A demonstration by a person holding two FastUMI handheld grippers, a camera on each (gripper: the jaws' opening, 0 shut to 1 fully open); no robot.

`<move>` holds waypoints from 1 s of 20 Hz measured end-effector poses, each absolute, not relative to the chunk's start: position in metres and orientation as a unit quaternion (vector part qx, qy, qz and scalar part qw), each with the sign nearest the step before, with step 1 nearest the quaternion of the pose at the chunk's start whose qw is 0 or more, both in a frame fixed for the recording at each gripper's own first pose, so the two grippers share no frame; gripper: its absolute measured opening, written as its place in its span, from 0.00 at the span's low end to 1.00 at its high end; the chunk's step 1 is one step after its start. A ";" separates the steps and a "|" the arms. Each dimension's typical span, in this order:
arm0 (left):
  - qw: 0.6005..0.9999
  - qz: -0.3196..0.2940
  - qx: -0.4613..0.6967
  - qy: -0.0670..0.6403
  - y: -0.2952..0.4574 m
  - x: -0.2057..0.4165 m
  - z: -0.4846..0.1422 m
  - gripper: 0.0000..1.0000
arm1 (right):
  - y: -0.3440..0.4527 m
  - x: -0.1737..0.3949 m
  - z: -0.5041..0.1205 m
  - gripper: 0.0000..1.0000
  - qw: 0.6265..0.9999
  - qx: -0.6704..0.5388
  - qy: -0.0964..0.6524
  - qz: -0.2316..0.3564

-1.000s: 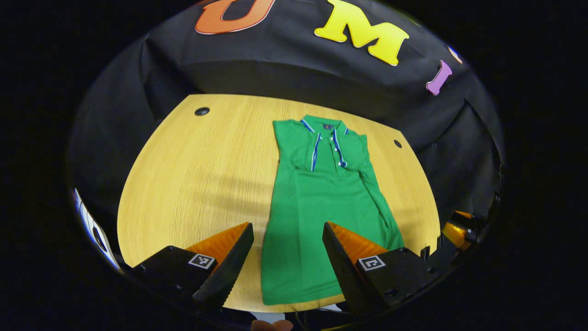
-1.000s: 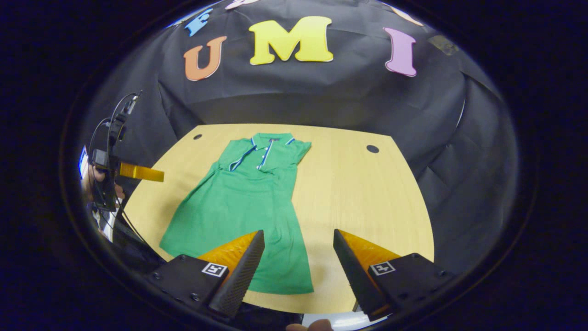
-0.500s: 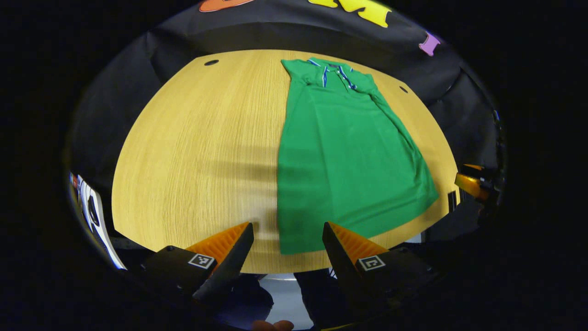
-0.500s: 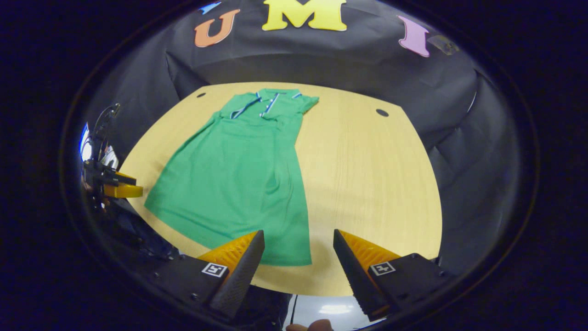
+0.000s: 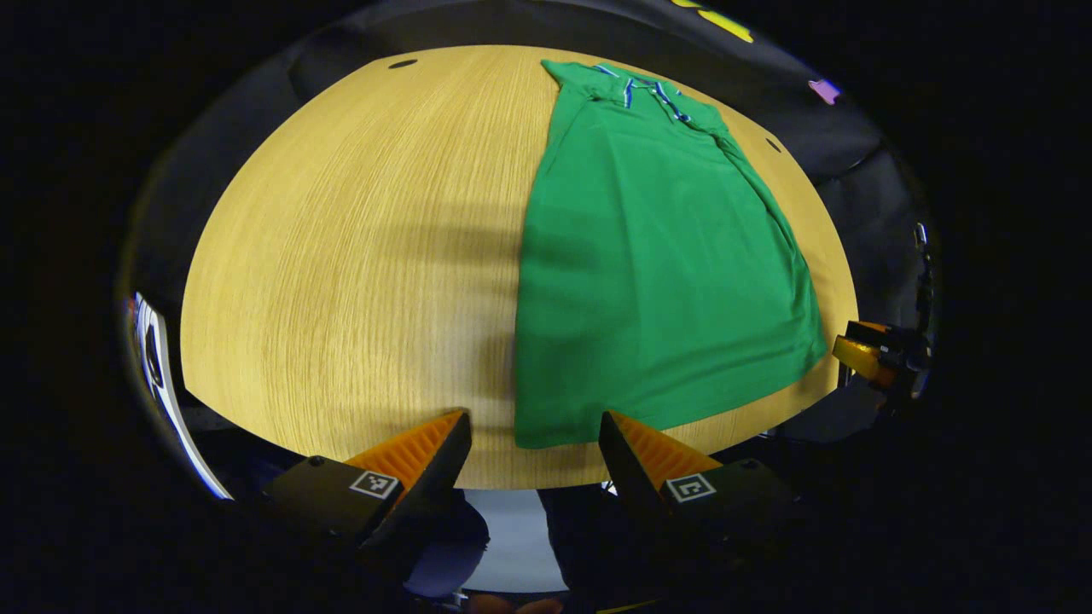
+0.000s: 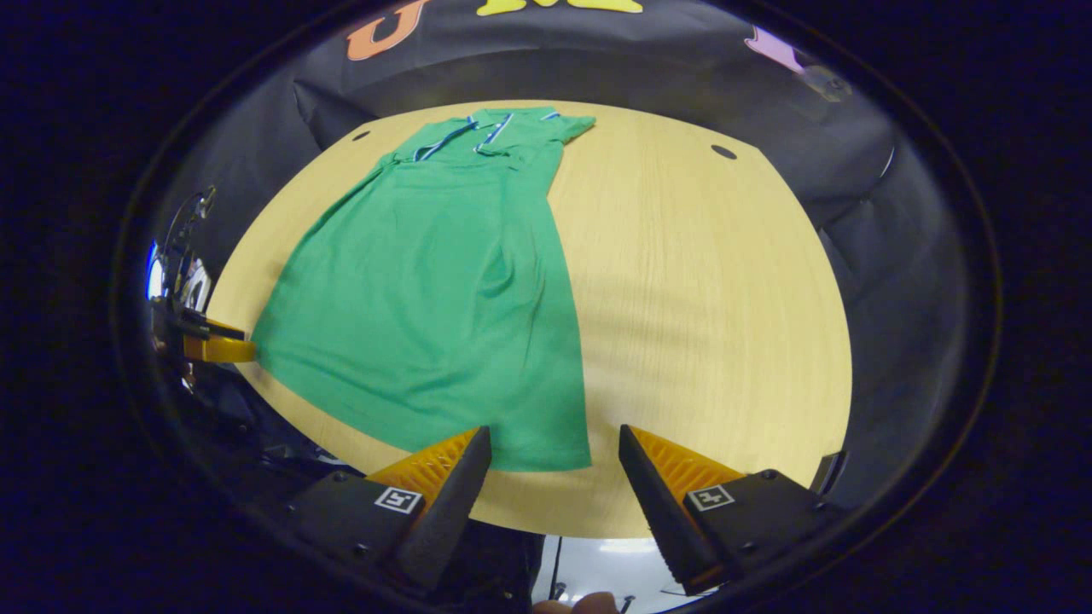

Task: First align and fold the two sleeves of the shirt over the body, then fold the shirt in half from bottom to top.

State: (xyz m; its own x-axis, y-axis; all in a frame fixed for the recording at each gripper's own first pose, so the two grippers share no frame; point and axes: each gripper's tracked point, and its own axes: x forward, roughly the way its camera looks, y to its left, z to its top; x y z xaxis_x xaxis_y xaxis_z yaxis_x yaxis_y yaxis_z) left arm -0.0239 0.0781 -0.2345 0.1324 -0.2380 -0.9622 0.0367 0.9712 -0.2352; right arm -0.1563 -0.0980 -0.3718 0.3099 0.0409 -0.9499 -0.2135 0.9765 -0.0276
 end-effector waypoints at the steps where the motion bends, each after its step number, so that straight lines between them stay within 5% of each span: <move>1: 0.744 -0.086 -0.079 0.658 0.078 -0.025 -0.236 0.98 | -0.096 -0.155 -0.375 0.96 0.803 -0.070 0.586 0.078; 13: 0.720 -0.074 0.017 0.690 0.072 -0.022 -0.244 1.00 | -0.093 -0.166 -0.406 0.96 0.775 -0.072 0.626 0.058; 14: 0.718 -0.074 0.018 0.692 0.072 -0.022 -0.245 0.96 | -0.092 -0.166 -0.406 0.87 0.773 -0.072 0.627 0.058; 16: 0.714 -0.067 0.009 0.697 0.070 -0.022 -0.244 0.86 | -0.091 -0.165 -0.408 0.85 0.771 -0.070 0.630 0.056; 17: 0.715 -0.067 0.008 0.696 0.070 -0.022 -0.243 0.90 | -0.091 -0.165 -0.406 0.83 0.770 -0.072 0.631 0.057; 18: 0.715 -0.066 0.006 0.696 0.069 -0.022 -0.244 0.77 | -0.089 -0.164 -0.407 0.77 0.772 -0.071 0.628 0.061; 20: 0.714 -0.070 0.004 0.697 0.067 -0.022 -0.244 0.66 | -0.089 -0.163 -0.405 0.39 0.775 -0.060 0.627 0.058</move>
